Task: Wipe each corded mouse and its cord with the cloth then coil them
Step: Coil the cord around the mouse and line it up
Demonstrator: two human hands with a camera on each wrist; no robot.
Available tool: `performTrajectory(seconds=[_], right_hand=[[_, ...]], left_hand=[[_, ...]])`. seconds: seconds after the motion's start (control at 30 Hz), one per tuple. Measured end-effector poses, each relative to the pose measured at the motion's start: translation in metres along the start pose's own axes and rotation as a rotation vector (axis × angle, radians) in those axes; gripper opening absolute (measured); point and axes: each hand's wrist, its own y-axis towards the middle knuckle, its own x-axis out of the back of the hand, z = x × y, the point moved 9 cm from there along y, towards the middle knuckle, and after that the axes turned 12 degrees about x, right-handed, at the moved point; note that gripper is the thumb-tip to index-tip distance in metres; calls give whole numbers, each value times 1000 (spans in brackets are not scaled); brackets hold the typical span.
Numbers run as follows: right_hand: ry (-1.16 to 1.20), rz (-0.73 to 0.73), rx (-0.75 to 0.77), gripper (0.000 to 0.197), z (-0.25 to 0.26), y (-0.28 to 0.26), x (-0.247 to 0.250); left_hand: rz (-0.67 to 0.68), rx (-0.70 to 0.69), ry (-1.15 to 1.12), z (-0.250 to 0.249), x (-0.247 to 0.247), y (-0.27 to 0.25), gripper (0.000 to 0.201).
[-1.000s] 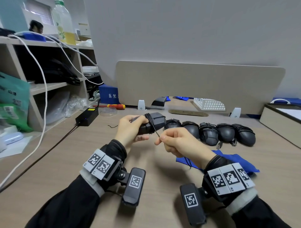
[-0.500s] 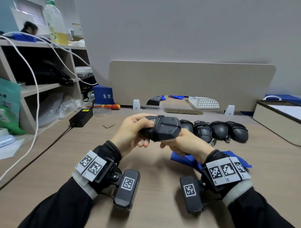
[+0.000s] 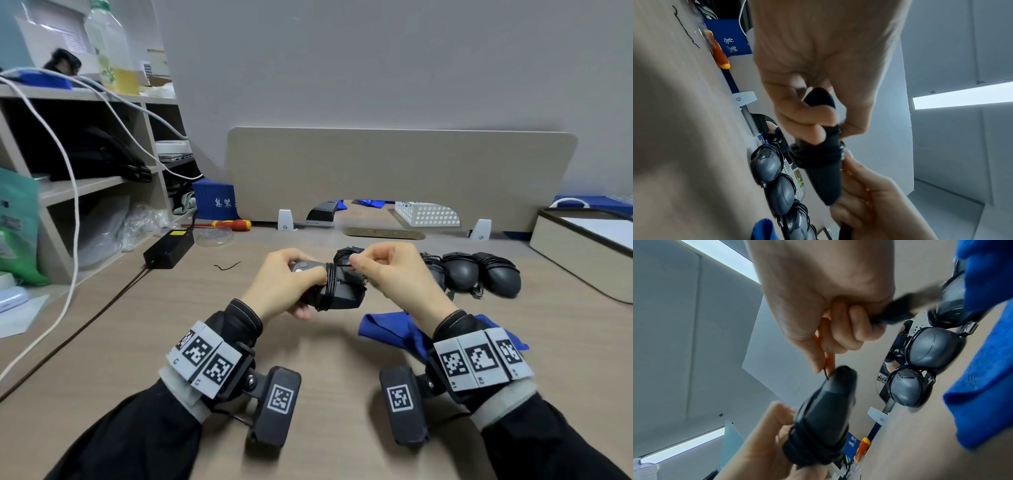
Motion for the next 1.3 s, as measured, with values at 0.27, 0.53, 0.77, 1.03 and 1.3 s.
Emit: performTrajectory(seconds=[0.27,0.53,0.77,1.03,1.3], right_hand=[[81,269,40,22,14,-11,-42],[137,203,-160,27,-7,-15,-33],[190,102,-192,32,-12,-13,-24],[217,42,-215,12,-18,-13,-17],[863,-242,-136,14,-4,-3,3]], left_hand=[[-155,70,-304,11,24,6,13],[68,164,-567,15,0,-1,10],[271,89,-537,6,-15,-6,37],[163,-29,-455,2,-8,-5,39],[83,-75,-415,2,-2,-2,38]])
